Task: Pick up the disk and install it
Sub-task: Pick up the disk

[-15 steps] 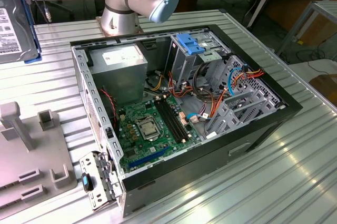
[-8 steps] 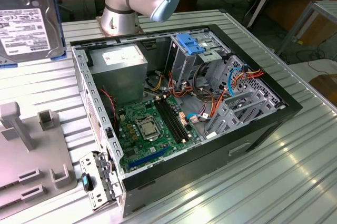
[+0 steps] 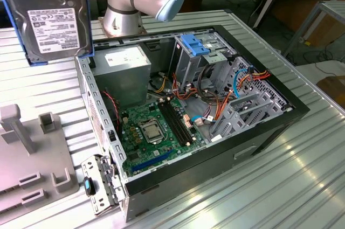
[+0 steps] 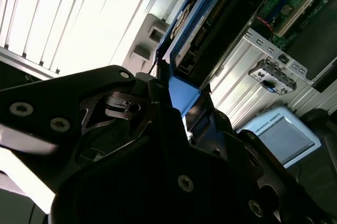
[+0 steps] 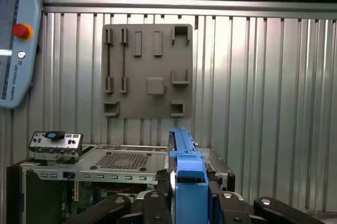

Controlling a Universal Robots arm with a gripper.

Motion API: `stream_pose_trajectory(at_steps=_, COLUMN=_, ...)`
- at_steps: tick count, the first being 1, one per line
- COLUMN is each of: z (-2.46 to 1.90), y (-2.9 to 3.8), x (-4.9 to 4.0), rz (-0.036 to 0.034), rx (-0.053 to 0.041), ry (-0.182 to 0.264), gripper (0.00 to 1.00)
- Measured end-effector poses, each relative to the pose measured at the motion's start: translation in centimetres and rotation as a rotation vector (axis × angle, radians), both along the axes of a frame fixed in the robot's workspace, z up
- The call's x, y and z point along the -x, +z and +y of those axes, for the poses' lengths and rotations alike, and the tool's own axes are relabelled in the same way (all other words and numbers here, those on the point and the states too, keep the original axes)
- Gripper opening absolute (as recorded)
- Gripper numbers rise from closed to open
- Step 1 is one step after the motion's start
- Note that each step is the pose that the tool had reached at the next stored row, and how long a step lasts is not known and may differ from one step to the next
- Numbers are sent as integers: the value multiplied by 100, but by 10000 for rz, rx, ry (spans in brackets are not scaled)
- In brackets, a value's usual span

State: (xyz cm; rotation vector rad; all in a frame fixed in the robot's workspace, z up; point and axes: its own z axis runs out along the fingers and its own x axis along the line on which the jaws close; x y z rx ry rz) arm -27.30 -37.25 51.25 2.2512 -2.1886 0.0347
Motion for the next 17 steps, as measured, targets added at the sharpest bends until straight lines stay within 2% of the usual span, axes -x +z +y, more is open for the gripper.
stream_pose_trajectory(at_steps=1, z=0, y=-6, x=-128, rz=-1, rx=-1, ry=-1, gripper=37)
stream_pose_trajectory(at_steps=5, z=0, y=-14, x=-355, rz=-2, rx=-2, ry=-2, gripper=37)
stream_pose_trajectory(at_steps=9, z=0, y=-24, x=-654, rz=-2, rx=-1, ry=-1, gripper=37)
stream_pose_trajectory(at_steps=11, z=0, y=-26, x=-744, rz=0, rx=1, ry=-3, gripper=37)
stream_pose_trajectory(at_steps=15, z=0, y=-37, x=-1073, rz=0, rx=0, ry=-3, gripper=37)
stream_pose_trajectory(at_steps=17, z=0, y=-42, x=-1193, rz=-2, rx=-1, ry=-3, gripper=37)
